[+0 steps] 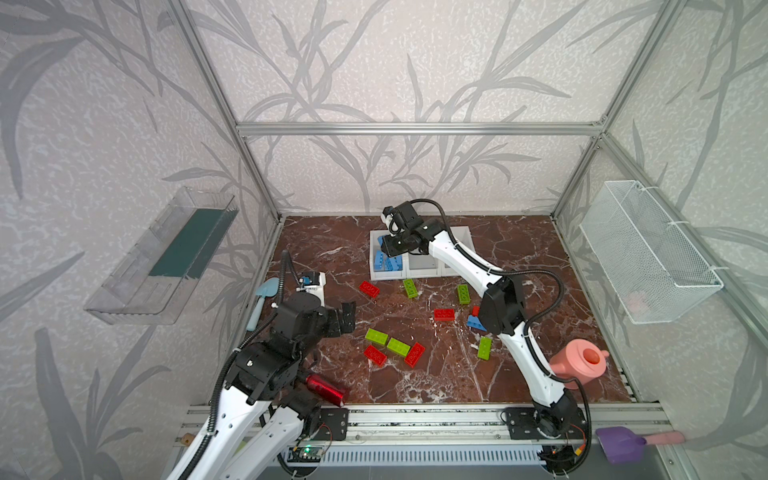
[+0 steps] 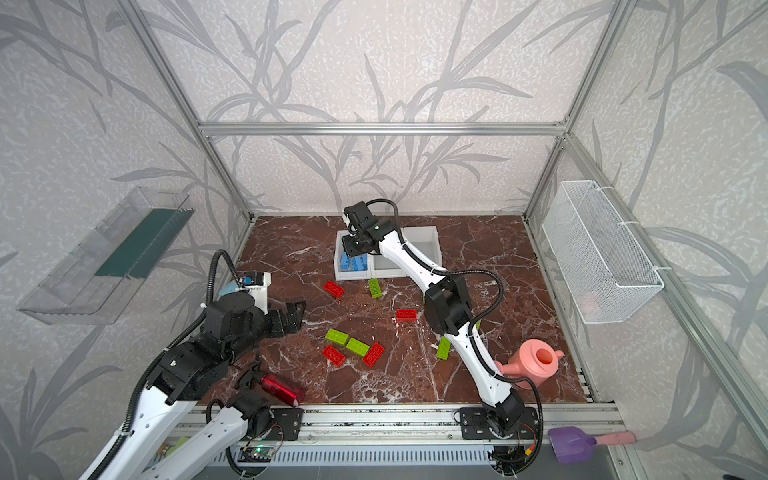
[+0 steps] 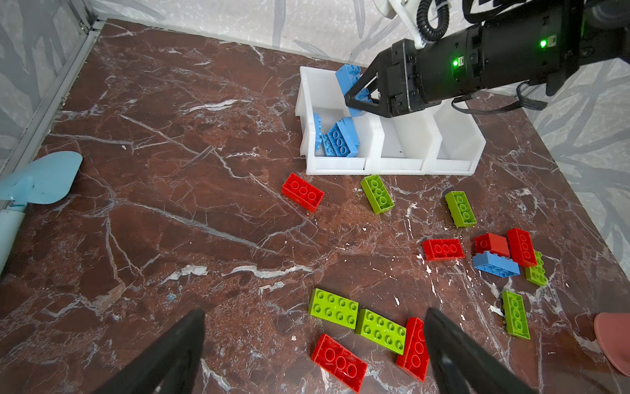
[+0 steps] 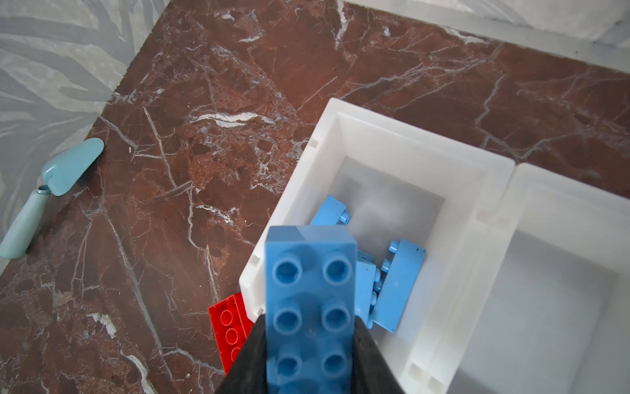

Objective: Sort the legos into containers by color
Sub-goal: 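Carry the blue brick to the same white bin and release it inside, then reach the left gripper toward a blue brick while the right arm withdraws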

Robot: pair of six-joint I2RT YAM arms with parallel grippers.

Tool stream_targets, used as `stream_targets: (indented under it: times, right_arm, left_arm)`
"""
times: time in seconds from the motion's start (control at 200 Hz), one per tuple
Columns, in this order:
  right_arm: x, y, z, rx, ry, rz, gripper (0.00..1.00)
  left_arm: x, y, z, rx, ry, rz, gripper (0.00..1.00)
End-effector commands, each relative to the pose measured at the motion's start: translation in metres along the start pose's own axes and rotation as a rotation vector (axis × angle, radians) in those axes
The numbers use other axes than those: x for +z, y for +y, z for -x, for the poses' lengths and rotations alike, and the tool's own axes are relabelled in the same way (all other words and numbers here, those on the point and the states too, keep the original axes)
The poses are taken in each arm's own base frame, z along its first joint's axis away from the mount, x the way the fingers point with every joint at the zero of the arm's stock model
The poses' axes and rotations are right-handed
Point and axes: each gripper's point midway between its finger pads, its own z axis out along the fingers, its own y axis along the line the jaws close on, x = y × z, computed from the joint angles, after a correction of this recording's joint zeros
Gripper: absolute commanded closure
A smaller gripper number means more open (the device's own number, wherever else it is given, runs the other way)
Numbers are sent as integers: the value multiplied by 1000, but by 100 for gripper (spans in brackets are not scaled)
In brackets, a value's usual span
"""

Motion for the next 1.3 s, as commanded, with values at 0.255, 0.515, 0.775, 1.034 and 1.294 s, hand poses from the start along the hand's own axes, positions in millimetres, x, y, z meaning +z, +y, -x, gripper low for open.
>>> stream_targets:
  times: [0.255,0.515,0.775,1.034,1.294]
  right_arm:
    - [-20,7,3,-7,6,8,36]
    - [-61,14,0,-29,-20,31,31]
    - [-131,-1,-35,-39,-134,6,29]
    - [-198,-57,-116,104,-193,-47,27]
    - [-236,-103,-186,279,-253,-85,24]
  left_arm:
    - [-3,-6,1,26,16,-28,1]
    - [-2,9,9,61,13,77,1]
    - [9,1,9,111,88,95,1]
    - [33,-45,-2,220,177,63,1]
    - [69,-110,-26,247,251,-40,1]
